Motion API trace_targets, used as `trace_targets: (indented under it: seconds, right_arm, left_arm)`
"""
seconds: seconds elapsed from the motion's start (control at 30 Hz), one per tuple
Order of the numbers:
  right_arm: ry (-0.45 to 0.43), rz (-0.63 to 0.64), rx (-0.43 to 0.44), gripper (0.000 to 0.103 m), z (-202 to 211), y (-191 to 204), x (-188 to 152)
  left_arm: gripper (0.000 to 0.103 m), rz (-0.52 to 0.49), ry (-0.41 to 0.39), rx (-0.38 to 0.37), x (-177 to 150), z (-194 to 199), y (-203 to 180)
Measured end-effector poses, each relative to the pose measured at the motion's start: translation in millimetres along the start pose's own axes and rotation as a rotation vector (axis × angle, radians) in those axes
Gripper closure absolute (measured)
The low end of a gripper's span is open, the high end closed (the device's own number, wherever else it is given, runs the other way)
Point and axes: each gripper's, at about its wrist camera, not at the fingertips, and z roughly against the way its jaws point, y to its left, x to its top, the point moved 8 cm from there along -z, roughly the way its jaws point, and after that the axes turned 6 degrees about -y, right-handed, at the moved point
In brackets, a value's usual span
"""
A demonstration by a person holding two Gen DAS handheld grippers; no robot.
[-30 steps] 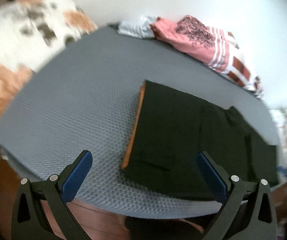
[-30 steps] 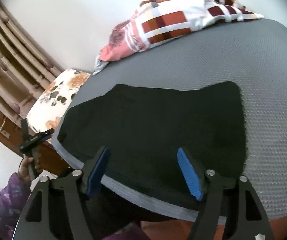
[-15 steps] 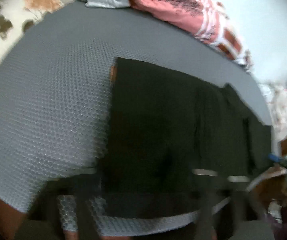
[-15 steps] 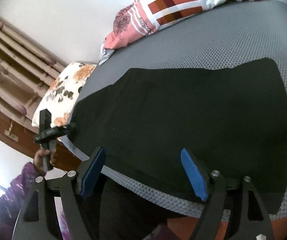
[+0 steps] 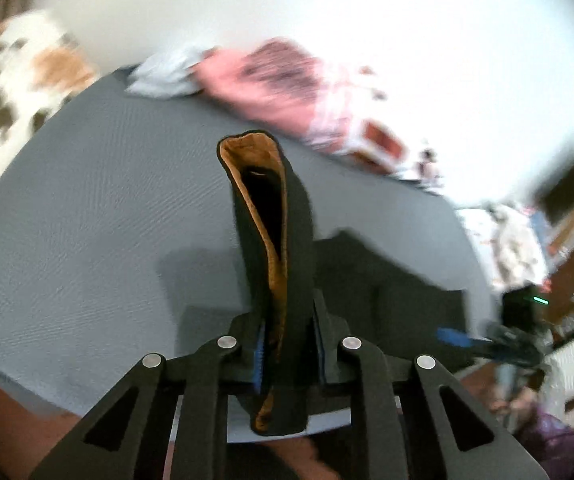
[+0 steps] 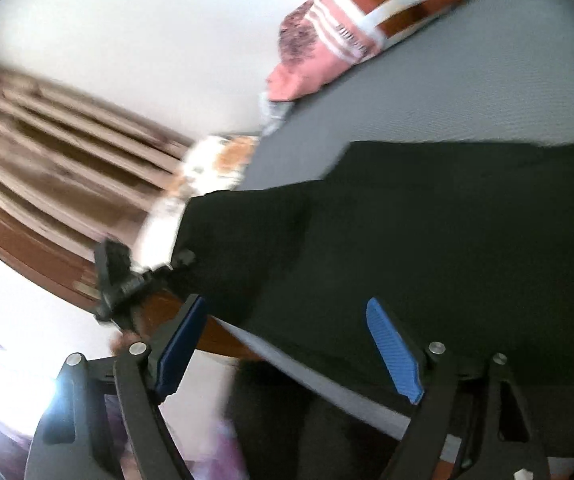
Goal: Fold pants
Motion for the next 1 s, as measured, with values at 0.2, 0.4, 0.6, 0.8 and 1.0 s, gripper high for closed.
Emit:
trace_targets:
  seconds: [0.2,0.4,0.6,0.8,1.0]
  right_arm:
    - [-0.005,-0.297,0.272,0.012,-19,4,16]
    - [0.009,-0.411,0.336,0.000,-16,-2,19]
    - [0.017,-0.465,0.263,0.000,-24,-32,12]
    - [0.065,-0.313,0.128,0.002,-46,-18,5]
    - [0.144,-0.154,-0.070,0.086,-71,-17,-9]
  left_arm:
    - [0.099,-0.084,0.024,-0.220,-7,-31,-123]
    - [0.098,-0.123,0.075,-0.313,-39,-65,-175]
    - [0.084,-0.105,-0.048,-0.159,-31,-35,-131]
    - [0.078,-0.018,0.057,-0.041,-76,-47,-64]
    - [0.078,0.006,0.065,-0.037,-94,-41,-57]
